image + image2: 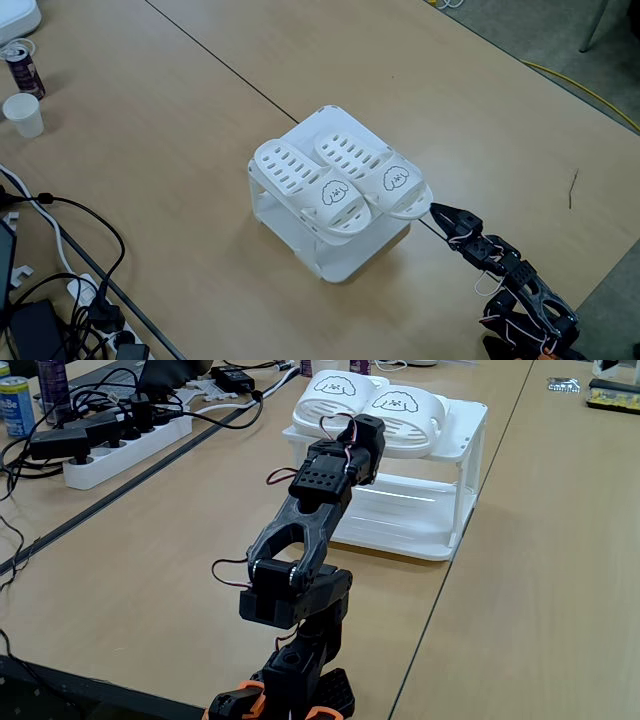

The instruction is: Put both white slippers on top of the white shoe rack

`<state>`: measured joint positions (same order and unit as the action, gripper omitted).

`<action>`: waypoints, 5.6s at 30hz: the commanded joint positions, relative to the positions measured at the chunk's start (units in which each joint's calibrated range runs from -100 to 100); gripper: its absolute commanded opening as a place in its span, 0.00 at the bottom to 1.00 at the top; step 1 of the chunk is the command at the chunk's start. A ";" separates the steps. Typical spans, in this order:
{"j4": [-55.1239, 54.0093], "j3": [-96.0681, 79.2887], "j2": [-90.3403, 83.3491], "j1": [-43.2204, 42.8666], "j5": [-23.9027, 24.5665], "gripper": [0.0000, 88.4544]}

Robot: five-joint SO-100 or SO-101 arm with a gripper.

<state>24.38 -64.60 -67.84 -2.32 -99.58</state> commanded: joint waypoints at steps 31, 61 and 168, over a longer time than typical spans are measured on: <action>7.98 7.99 8.56 -0.15 -0.42 0.01; 7.98 28.11 32.37 -3.02 -0.42 0.01; -123.95 -35.13 -31.07 -3.02 -0.42 0.01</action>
<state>-99.31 -99.19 -98.93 -5.24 -99.58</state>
